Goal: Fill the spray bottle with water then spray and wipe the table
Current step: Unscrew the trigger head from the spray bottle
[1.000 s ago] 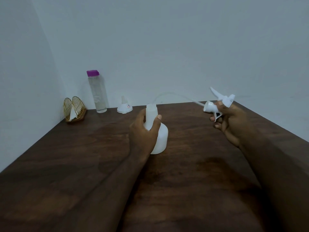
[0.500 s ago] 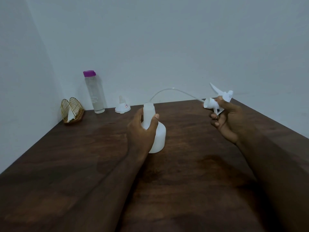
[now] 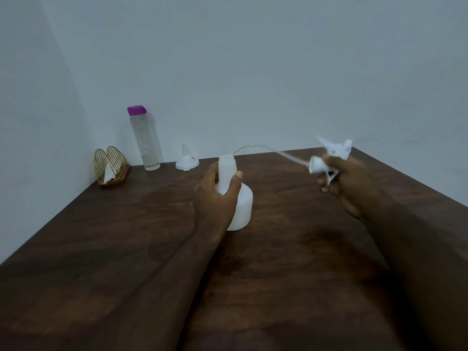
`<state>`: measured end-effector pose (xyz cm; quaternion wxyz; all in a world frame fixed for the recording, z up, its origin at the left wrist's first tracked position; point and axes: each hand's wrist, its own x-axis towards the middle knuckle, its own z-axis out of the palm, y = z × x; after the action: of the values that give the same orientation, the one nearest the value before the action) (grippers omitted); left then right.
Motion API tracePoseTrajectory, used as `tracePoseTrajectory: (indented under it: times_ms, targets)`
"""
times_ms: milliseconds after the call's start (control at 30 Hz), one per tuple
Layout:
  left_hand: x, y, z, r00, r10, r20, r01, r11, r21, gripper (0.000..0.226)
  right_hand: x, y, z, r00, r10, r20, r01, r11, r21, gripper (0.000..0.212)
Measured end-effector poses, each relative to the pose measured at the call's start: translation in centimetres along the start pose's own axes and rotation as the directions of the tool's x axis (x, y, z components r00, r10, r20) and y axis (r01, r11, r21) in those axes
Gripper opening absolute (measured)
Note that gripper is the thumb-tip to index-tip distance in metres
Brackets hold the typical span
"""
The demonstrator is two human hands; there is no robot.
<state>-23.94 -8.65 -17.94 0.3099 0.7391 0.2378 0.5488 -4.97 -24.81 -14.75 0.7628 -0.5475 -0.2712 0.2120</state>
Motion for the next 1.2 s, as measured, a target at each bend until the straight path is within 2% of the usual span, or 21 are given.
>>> tracePoseTrajectory:
  times_ms: [33, 133, 167, 233, 267, 367, 500, 600, 700, 733, 833, 933, 1033, 1133, 1200]
  targets:
    - [0.01, 0.01, 0.00, 1.000, -0.001, -0.004, 0.001, 1.000, -0.005, 0.031, 0.01, -0.15, -0.07, 1.000, -0.016, -0.020, 0.016, 1.000, -0.014, 0.014]
    - [0.00, 0.02, 0.10, 1.000, 0.005, -0.013, -0.005, 1.000, -0.011, 0.029, 0.04, -0.26, -0.10, 1.000, -0.005, 0.030, 0.000, 0.986, 0.166, 0.014]
    - [0.02, 0.06, 0.13, 1.000, 0.005, -0.011, -0.005, 1.000, -0.010, 0.030, -0.02, -0.27, -0.06, 0.999, -0.018, 0.029, 0.013, 0.987, 0.160, 0.014]
    - [0.00, 0.07, 0.03, 1.000, 0.000, -0.006, 0.000, 1.000, -0.008, 0.031, -0.20, -0.14, 0.22, 0.999, -0.049, -0.012, 0.049, 0.999, 0.008, 0.010]
    - [0.01, 0.04, 0.01, 1.000, -0.003, -0.006, 0.003, 1.000, -0.008, 0.031, -0.17, -0.04, 0.29, 0.999, -0.053, -0.007, 0.053, 0.999, -0.005, 0.010]
    - [-0.02, 0.11, -0.07, 1.000, -0.016, 0.000, 0.016, 1.000, 0.003, 0.034, -0.33, -0.21, 0.43, 0.997, -0.033, 0.071, 0.018, 0.979, 0.205, 0.012]
    - [-0.18, 0.39, -0.11, 0.999, -0.036, 0.019, 0.035, 0.999, 0.032, 0.039, -0.39, -0.33, 0.15, 0.999, -0.048, 0.023, 0.046, 0.996, 0.076, 0.011]
    - [-0.19, 0.27, -0.02, 1.000, -0.024, 0.019, 0.023, 0.999, 0.025, 0.036, -0.37, -0.33, 0.16, 0.998, -0.052, 0.028, 0.045, 0.977, 0.208, 0.012]
    - [-0.03, 0.29, 0.05, 1.000, -0.025, 0.014, 0.025, 1.000, 0.018, 0.034, -0.34, -0.04, 0.24, 0.998, -0.056, -0.024, 0.055, 0.998, -0.022, 0.012]
    - [0.03, 0.26, 0.09, 1.000, -0.025, 0.011, 0.025, 1.000, 0.019, 0.034, -0.30, 0.05, 0.27, 0.999, -0.039, -0.003, 0.039, 0.999, -0.018, 0.012]
    - [0.16, 0.07, 0.19, 1.000, -0.027, 0.000, 0.027, 1.000, 0.014, 0.043, -0.30, -0.39, 0.31, 0.997, -0.025, 0.075, 0.009, 0.978, 0.208, 0.013]
    - [0.13, -0.08, 0.14, 1.000, -0.008, -0.004, 0.008, 1.000, 0.030, 0.055, -0.47, -0.38, 0.38, 0.997, -0.064, 0.048, 0.061, 0.996, 0.059, 0.013]
    - [0.10, -0.08, 0.08, 1.000, 0.006, -0.001, -0.006, 0.999, 0.051, 0.060, -0.51, -0.02, 0.59, 0.993, -0.050, 0.110, 0.033, 0.988, 0.150, 0.013]
    - [0.05, -0.17, 0.02, 1.000, 0.019, -0.011, -0.018, 0.998, 0.052, 0.058, -0.43, -0.24, 0.39, 0.997, -0.057, 0.049, 0.051, 0.993, 0.111, 0.016]
    - [0.01, -0.02, -0.07, 1.000, 0.025, -0.004, -0.025, 0.998, 0.049, 0.055, -0.35, -0.03, 0.26, 0.996, -0.041, 0.078, 0.028, 0.987, 0.160, 0.012]
